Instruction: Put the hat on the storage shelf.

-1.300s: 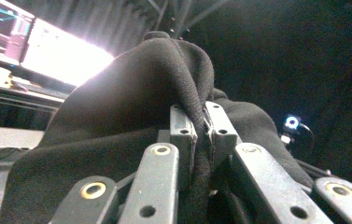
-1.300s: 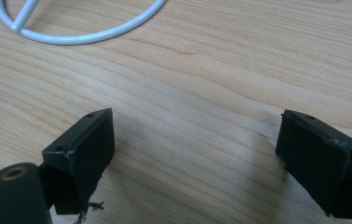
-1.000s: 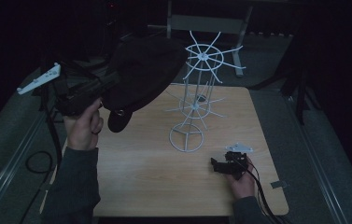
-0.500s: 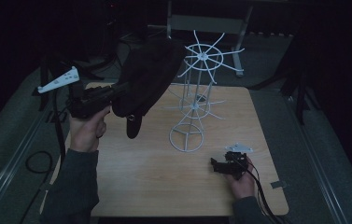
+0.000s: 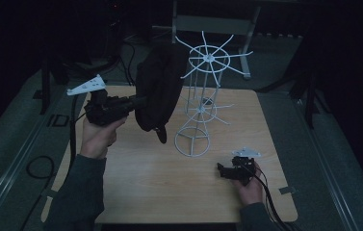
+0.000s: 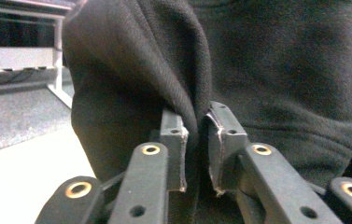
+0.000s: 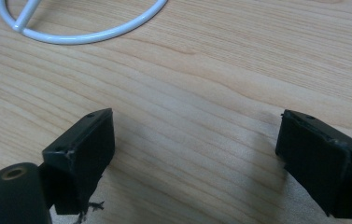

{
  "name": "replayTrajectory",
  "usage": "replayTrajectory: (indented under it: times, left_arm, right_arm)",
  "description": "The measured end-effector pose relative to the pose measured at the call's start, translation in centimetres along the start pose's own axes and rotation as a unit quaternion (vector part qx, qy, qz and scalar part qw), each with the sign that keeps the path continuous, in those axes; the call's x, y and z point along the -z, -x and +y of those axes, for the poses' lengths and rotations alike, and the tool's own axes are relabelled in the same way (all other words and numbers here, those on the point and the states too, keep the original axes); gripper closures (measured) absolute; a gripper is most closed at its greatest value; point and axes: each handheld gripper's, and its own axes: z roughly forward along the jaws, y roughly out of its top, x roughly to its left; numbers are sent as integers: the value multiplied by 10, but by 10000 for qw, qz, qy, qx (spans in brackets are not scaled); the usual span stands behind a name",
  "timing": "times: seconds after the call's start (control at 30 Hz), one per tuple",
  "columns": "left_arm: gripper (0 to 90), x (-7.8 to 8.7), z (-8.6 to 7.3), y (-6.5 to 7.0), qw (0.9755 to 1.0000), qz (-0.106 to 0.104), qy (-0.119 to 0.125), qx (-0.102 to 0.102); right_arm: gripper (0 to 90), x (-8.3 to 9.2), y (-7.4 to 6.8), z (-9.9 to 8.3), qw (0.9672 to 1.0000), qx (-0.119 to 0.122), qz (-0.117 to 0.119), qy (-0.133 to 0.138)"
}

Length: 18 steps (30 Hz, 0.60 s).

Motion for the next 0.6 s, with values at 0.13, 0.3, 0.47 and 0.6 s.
replayTrajectory:
  times: [0.13, 0.3, 0.47, 0.6]
  left_arm:
    - [737, -6, -2, 0, 9999, -50, -94, 22]
    - [576, -8, -2, -1, 9998, -71, -120, 126]
    - [456, -6, -2, -4, 9995, -114, -91, 274]
    - [393, -3, -1, -4, 9997, -72, 0, 240]
  right_arm:
    - [115, 0, 0, 0, 10000, 0, 0, -1]
    - [115, 0, 0, 0, 10000, 1, 1, -1]
    - [115, 0, 0, 0, 10000, -2, 1, -5]
    - [115, 0, 0, 0, 10000, 2, 5, -6]
